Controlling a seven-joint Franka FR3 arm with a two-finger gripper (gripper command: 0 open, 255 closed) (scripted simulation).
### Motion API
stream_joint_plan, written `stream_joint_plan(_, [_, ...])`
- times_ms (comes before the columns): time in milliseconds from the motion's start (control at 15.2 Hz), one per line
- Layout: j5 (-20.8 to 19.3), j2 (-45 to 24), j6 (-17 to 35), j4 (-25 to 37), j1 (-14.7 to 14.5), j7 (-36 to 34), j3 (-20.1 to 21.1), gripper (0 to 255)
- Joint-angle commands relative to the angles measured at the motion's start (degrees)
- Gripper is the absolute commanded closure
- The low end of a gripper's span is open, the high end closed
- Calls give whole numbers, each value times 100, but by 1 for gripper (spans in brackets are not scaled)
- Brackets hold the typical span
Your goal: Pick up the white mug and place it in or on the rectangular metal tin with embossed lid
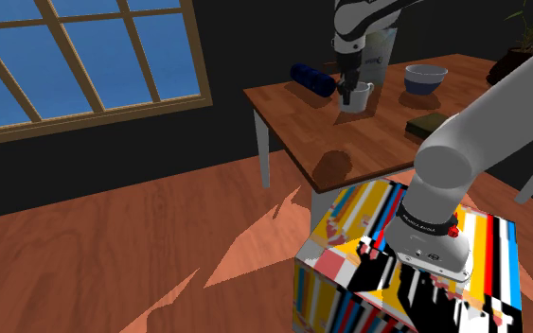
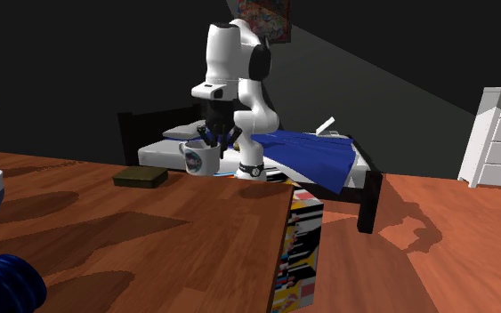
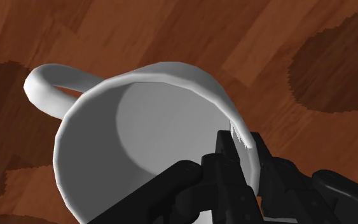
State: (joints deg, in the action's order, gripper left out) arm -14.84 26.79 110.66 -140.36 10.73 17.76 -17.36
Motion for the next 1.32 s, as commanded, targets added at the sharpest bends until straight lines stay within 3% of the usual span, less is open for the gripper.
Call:
stream_joint_plan(0, [-113, 169, -68, -71, 117, 178, -121, 255])
stream_joint_plan(594, [-827, 823, -209, -333, 831, 1301, -955, 255])
stream_joint_plan(1254, [-1491, 885, -202, 18, 1429, 2708, -2080, 255])
